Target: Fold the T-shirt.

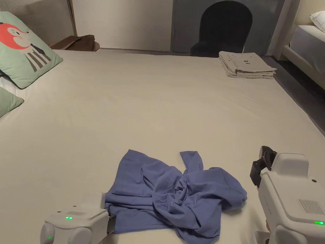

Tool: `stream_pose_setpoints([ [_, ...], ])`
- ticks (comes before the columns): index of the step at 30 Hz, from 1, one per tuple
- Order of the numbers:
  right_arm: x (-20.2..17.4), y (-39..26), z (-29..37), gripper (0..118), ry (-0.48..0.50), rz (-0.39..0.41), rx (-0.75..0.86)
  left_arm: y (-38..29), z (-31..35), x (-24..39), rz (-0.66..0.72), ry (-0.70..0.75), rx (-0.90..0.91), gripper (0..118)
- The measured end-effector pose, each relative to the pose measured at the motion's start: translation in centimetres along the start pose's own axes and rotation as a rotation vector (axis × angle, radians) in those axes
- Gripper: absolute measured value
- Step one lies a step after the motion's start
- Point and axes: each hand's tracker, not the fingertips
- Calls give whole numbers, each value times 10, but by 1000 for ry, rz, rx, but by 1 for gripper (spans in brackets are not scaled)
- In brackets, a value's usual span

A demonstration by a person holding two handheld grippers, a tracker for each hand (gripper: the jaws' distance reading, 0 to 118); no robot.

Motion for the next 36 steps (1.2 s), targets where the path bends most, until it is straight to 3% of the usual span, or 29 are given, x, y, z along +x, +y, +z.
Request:
stream_pose_setpoints([
  [2, 6, -5, -22, 58, -11, -17, -131, 4, 10, -5, 7, -42, 41, 2],
  [5, 11, -17, -65, 83, 19, -40, -341, 8, 18, -12, 18, -70, 63, 2],
  [6, 11, -23, -79, 102, 34, -45, -393, 9, 19, -14, 24, -81, 63, 2],
  [7, 12, -28, -89, 112, 51, -57, -415, 10, 16, -17, 31, -87, 60, 2],
  [8, 11, -34, -102, 112, 65, -60, -443, 10, 15, -19, 42, -96, 59, 2],
  [13, 3, -59, -148, 111, 119, -69, -653, 9, 12, -21, 55, -106, 43, 2],
  [15, -1, -69, -153, 104, 145, -77, -682, 8, 12, -20, 54, -109, 41, 2],
  [18, -5, -77, -154, 71, 182, -95, -731, 9, 10, -20, 44, -114, 35, 2],
  [22, -7, -78, -145, 11, 223, -68, -708, 12, 6, -21, 46, -118, 32, 2],
  [32, 11, 1, -103, 9, 198, 63, -407, 40, 19, -24, 90, -153, 77, 2],
  [36, 13, 54, -96, 9, 197, 55, -251, 74, 26, -34, 156, -200, 162, 1],
])
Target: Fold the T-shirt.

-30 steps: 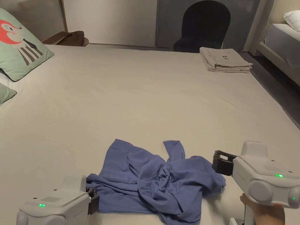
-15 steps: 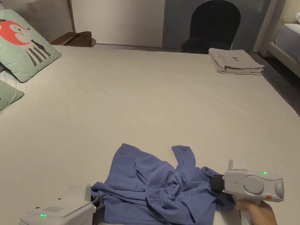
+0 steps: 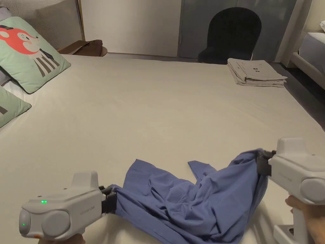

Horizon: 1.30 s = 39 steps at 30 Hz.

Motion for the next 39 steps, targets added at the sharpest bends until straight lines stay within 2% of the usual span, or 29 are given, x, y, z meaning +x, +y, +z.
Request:
stream_pose_setpoints([
  [8, 7, 96, 6, 9, -43, 20, 196, 114, -1, 2, -38, 9, 138, 1],
  [20, 19, 229, -27, 9, -195, 96, 418, 305, -6, 0, -151, 200, 361, 1],
  [28, 24, 289, -56, 9, -219, 51, 505, 406, -18, -4, -133, 318, 481, 1],
  [33, 12, 294, -85, 9, -193, 58, 512, 430, -37, -14, -99, 354, 519, 1],
  [39, -5, 255, -128, 9, -194, 69, 450, 405, -75, -42, -130, 412, 467, 1],
])
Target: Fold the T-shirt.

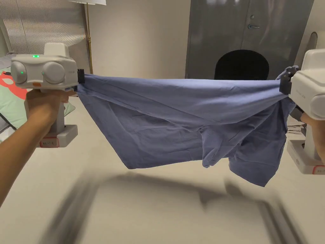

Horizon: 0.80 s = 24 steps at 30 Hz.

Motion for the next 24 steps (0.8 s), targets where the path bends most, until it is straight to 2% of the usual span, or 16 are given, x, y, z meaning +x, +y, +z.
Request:
stream_pose_setpoints([
  [6, -24, -70, -1, 9, -10, 32, -100, -75, -13, -4, -108, 40, -72, 1],
  [15, -37, -165, 38, 9, 11, 110, -251, -178, 14, -16, -111, 57, -206, 1],
  [24, -23, -225, 131, 9, 37, 6, -357, -268, 98, -43, -61, 49, -322, 1],
])
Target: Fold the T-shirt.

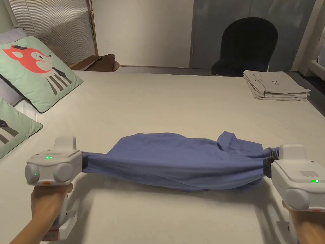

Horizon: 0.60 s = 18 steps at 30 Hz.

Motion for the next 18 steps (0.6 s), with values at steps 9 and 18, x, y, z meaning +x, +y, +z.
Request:
stream_pose_setpoints([
  [9, 18, -71, 92, 9, 37, -15, -66, -90, 84, -32, 9, -22, -64, 1],
  [18, 36, -132, 170, 9, 65, -52, -192, -177, 155, -59, -29, -51, -180, 1],
])
